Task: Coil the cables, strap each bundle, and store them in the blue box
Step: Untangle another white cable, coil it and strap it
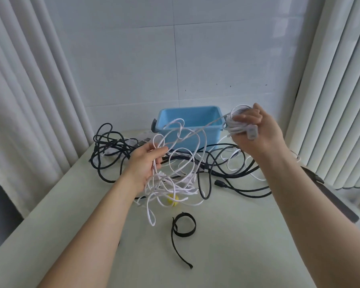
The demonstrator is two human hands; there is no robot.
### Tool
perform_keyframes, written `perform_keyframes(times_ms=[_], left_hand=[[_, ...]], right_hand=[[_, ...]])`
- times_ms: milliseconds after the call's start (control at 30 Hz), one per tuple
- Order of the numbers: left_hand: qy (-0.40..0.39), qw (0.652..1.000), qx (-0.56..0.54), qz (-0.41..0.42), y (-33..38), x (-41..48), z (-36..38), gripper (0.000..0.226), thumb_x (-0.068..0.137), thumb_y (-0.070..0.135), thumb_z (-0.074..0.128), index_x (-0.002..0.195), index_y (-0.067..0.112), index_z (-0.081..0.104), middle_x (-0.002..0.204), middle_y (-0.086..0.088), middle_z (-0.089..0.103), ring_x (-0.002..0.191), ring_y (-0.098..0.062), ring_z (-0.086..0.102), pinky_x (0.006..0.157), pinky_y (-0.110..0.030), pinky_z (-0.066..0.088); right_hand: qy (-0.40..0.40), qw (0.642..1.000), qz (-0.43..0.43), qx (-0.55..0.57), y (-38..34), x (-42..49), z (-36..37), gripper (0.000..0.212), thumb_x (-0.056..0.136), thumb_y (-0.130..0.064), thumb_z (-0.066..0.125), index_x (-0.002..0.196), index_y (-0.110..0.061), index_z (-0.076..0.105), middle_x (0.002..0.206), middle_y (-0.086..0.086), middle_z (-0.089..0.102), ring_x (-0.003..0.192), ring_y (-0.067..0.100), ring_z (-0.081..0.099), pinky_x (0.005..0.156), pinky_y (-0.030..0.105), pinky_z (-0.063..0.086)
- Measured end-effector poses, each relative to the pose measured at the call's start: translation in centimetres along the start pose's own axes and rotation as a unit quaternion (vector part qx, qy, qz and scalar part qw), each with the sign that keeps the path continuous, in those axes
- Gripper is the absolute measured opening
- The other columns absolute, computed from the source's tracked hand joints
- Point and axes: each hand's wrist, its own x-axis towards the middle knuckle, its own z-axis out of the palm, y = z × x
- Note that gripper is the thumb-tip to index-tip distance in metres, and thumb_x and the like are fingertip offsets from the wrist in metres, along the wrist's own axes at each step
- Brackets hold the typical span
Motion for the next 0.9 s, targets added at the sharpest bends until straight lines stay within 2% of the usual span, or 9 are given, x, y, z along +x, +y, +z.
perform_keyframes(times_ms=[100,200,333,467,533,600,733,800,900], left_hand=[[-0.024,0.998,0.05,0.035,0.3,0.0,0.2,0.019,0.07,0.017,0.075,0.07,0.021,0.056,0.063,0.003,0.046,0.057,-0.01,0.04,0.055,-0.024,0.033],[-0.039,0.993,0.094,0.067,0.8,-0.2,0.4,0.024,0.069,0.013,0.071,0.063,0.024,0.051,0.06,0.002,0.039,0.053,-0.012,0.035,0.053,-0.027,0.029],[-0.02,0.998,0.021,0.062,1.4,-0.2,-0.1,0.028,0.068,0.005,0.061,0.055,0.024,0.044,0.059,0.001,0.032,0.047,-0.011,0.027,0.043,-0.021,0.025],[0.085,0.988,-0.118,0.056,1.5,0.4,-1.0,0.041,0.085,-0.005,0.051,0.055,0.02,0.038,0.05,0.007,0.035,0.039,-0.006,0.027,0.036,-0.017,0.023],[0.136,0.978,-0.147,0.058,1.3,0.5,-0.6,0.04,0.087,-0.007,0.05,0.059,0.019,0.036,0.046,0.008,0.034,0.037,-0.005,0.026,0.037,-0.018,0.02],[0.176,0.97,-0.159,0.057,1.3,0.7,0.1,0.037,0.087,-0.006,0.053,0.063,0.018,0.038,0.047,0.008,0.035,0.038,-0.005,0.025,0.037,-0.018,0.02],[0.2,0.962,-0.171,0.075,1.5,0.9,-0.4,0.042,0.088,-0.003,0.057,0.063,0.022,0.034,0.046,0.011,0.035,0.037,-0.004,0.025,0.036,-0.018,0.021],[0.209,0.959,-0.166,0.092,1.5,0.9,-0.9,0.043,0.087,-0.004,0.058,0.063,0.022,0.033,0.045,0.012,0.036,0.037,-0.003,0.026,0.037,-0.018,0.021],[0.225,0.955,-0.165,0.103,1.3,0.9,-1.3,0.042,0.086,-0.006,0.058,0.064,0.022,0.034,0.045,0.012,0.035,0.037,-0.004,0.025,0.037,-0.019,0.02]], right_hand=[[0.067,0.987,-0.146,-0.033,0.5,0.2,0.9,0.034,0.105,-0.03,0.044,0.076,-0.013,0.046,0.084,0.008,0.074,0.073,0.021,0.074,0.082,0.032,0.054],[0.103,0.957,-0.23,-0.146,1.4,0.5,1.6,0.033,0.108,-0.03,0.035,0.081,-0.013,0.043,0.111,0.012,0.074,0.104,0.022,0.072,0.094,0.031,0.052],[0.161,0.881,-0.359,-0.265,1.5,0.5,1.6,0.025,0.108,-0.024,0.039,0.09,-0.013,0.052,0.116,0.01,0.072,0.108,0.015,0.07,0.091,0.026,0.055],[0.233,0.791,-0.459,-0.332,0.2,0.5,0.8,0.023,0.108,-0.026,0.038,0.088,-0.019,0.048,0.116,0.005,0.071,0.104,0.008,0.07,0.073,0.019,0.055],[0.26,0.718,-0.504,-0.403,0.1,0.8,-0.5,0.022,0.106,-0.026,0.042,0.086,-0.019,0.049,0.104,0.002,0.07,0.092,0.005,0.07,0.083,0.03,0.057],[0.236,0.597,-0.522,-0.562,0.5,0.9,-1.8,0.016,0.105,-0.023,0.047,0.093,-0.016,0.055,0.092,0.001,0.063,0.079,0.005,0.061,0.077,0.028,0.052],[0.141,0.337,-0.328,-0.871,0.8,1.7,-4.6,0.024,0.105,-0.021,0.046,0.094,-0.002,0.056,0.08,0.002,0.053,0.068,0.016,0.049,0.067,0.027,0.034],[0.108,0.285,-0.259,-0.916,0.8,2.0,-5.7,0.024,0.103,-0.021,0.047,0.085,-0.006,0.051,0.081,0.006,0.056,0.073,0.024,0.055,0.066,0.032,0.041],[0.068,0.27,-0.246,-0.929,1.2,2.1,-6.2,0.033,0.102,-0.027,0.05,0.073,-0.012,0.044,0.075,0.004,0.051,0.07,0.026,0.052,0.063,0.034,0.041]])
